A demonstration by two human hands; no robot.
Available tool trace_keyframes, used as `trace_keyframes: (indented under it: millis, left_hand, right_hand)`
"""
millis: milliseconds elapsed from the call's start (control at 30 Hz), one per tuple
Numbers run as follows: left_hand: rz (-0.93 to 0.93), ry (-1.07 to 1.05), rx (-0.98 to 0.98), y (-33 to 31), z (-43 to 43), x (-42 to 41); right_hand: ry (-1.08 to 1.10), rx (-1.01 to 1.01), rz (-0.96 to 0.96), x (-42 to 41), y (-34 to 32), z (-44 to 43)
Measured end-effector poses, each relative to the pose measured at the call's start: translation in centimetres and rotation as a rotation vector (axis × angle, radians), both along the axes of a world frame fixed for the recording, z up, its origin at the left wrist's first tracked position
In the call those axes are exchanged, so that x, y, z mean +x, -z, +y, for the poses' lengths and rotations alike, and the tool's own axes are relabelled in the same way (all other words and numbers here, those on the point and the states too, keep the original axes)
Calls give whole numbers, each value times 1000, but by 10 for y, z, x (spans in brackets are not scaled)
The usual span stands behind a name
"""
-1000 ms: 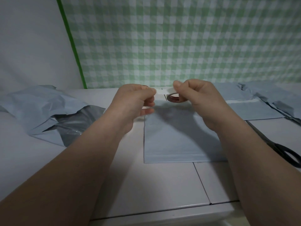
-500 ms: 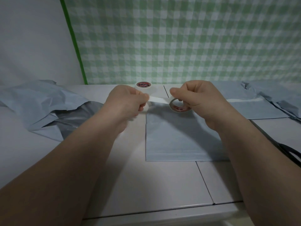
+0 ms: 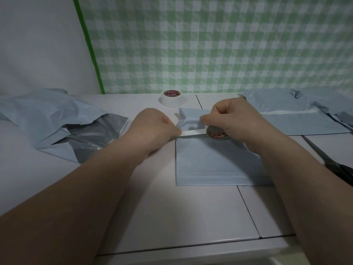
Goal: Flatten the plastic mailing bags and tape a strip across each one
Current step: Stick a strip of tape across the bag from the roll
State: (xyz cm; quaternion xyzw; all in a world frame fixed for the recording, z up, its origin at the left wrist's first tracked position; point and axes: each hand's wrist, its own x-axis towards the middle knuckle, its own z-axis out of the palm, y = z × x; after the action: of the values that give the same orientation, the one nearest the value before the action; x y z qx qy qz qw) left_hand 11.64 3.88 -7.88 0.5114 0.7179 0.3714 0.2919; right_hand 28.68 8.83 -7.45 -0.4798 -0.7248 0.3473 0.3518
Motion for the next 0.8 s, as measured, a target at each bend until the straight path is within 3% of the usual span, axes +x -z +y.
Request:
trace_keyframes:
  millis: [333, 800]
  left_hand:
    - [79, 4, 7, 3, 1, -1]
    - [407, 75, -12, 8, 6, 1]
  right_hand:
    - [-6, 28, -23, -2, 1, 0]
    - [-5, 51, -111, -4, 1, -3]
